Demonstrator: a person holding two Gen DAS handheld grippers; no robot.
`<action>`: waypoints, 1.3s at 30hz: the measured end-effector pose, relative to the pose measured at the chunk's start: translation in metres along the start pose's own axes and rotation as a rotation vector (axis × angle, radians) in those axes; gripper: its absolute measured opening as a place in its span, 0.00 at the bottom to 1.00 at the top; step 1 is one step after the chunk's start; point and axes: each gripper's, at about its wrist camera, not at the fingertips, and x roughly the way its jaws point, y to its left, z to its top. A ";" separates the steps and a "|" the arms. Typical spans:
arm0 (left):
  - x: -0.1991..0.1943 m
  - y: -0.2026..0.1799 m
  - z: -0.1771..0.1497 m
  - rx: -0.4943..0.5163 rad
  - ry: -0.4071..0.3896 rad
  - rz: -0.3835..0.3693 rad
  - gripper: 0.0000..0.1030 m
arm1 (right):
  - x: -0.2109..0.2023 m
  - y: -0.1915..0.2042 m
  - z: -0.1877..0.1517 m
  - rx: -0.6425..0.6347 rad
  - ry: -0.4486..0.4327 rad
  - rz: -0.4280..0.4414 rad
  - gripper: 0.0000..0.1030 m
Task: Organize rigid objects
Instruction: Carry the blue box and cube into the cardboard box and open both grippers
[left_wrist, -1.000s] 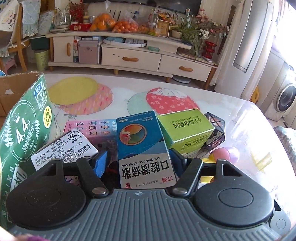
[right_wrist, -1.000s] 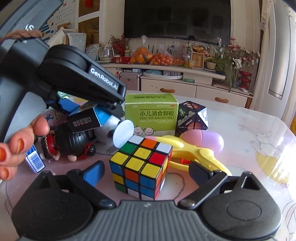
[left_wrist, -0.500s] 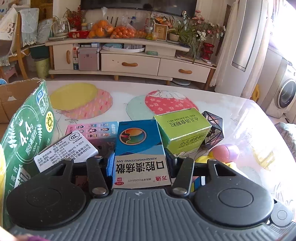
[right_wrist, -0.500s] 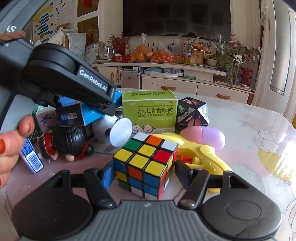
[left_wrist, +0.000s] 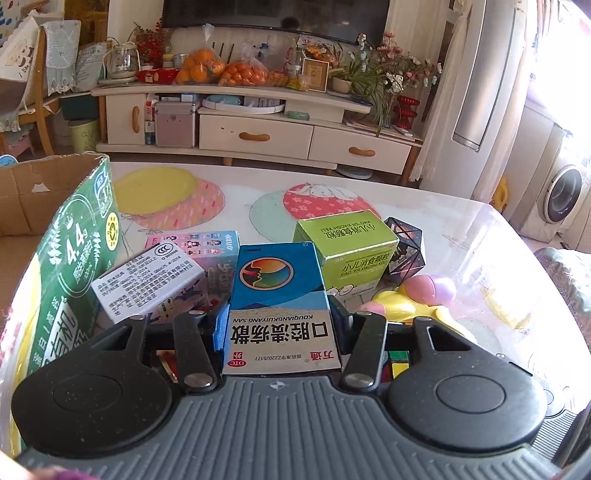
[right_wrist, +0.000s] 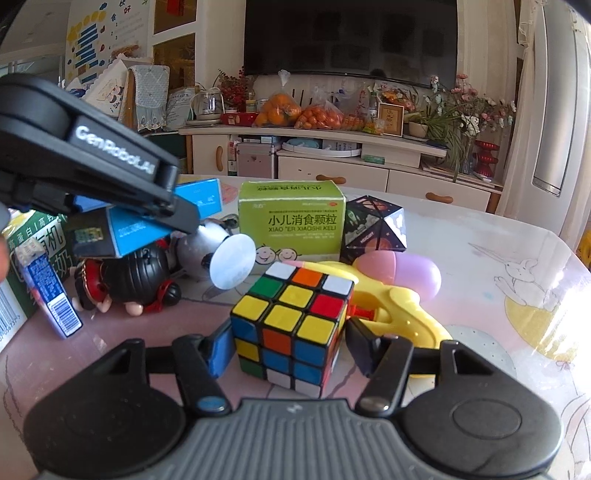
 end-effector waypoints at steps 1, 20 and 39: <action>-0.002 0.001 -0.001 -0.001 -0.005 0.001 0.61 | -0.001 0.000 0.000 0.001 0.000 -0.002 0.61; -0.037 0.006 -0.015 0.002 -0.017 -0.085 0.61 | -0.037 0.035 0.009 -0.097 -0.111 -0.009 0.61; -0.070 0.031 -0.011 -0.042 -0.099 -0.119 0.61 | -0.072 0.083 0.033 -0.236 -0.269 -0.015 0.61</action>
